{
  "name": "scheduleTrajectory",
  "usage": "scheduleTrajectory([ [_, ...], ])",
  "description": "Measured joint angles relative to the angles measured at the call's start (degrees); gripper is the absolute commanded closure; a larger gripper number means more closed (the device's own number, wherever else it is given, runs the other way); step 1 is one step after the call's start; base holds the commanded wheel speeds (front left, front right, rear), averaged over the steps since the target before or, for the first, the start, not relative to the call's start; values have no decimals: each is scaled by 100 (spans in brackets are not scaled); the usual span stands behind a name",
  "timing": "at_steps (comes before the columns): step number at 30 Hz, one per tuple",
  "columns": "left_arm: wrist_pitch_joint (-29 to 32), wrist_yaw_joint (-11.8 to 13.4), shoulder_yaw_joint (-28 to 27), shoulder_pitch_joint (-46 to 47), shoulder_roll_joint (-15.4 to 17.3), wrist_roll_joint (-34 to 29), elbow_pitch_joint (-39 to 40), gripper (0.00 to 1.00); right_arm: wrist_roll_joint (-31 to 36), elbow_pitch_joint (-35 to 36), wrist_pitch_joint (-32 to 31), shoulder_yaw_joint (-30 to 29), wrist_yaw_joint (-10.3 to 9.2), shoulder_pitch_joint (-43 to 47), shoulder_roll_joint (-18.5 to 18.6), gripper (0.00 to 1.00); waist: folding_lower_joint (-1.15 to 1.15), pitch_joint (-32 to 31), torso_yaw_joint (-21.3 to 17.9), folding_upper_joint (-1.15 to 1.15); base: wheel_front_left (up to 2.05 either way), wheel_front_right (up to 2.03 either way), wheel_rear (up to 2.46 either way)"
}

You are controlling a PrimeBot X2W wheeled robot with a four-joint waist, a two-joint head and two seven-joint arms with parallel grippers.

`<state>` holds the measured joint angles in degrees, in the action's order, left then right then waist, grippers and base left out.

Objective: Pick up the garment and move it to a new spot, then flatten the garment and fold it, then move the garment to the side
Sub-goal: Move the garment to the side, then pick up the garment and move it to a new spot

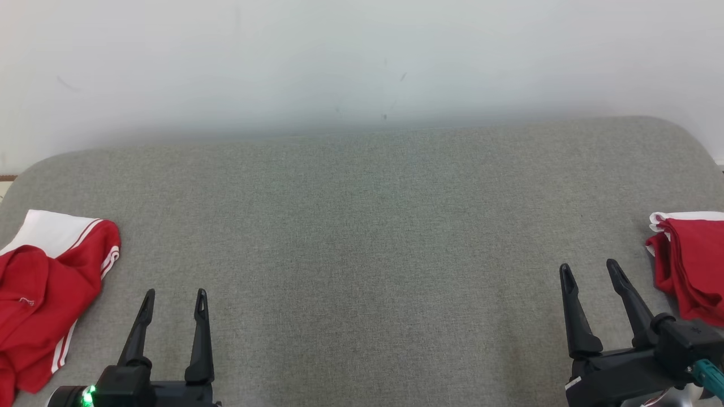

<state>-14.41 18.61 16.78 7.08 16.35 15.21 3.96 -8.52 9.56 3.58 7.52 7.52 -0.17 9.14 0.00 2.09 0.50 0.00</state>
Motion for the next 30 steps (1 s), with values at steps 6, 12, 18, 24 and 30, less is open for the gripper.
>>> scheduleTrajectory([
  [6,74,23,3,-4,14,23,-2,0,0,31,-52,-9,0,73,-27,0,0,-30,4,0,0,0,0],
  [12,124,62,13,-4,31,32,-12,0,0,33,-55,-10,0,71,-45,0,0,-26,6,0,0,0,0],
  [18,134,66,24,2,40,34,-31,0,0,14,-54,-8,0,70,-63,0,0,-25,31,0,0,0,0],
  [24,142,76,-21,25,55,82,10,0,0,57,-58,96,0,59,-37,0,0,-13,134,0,0,0,0],
  [30,71,167,-166,47,22,193,192,0,-2,142,-80,280,0,-18,10,0,0,19,450,0,0,0,0],
])
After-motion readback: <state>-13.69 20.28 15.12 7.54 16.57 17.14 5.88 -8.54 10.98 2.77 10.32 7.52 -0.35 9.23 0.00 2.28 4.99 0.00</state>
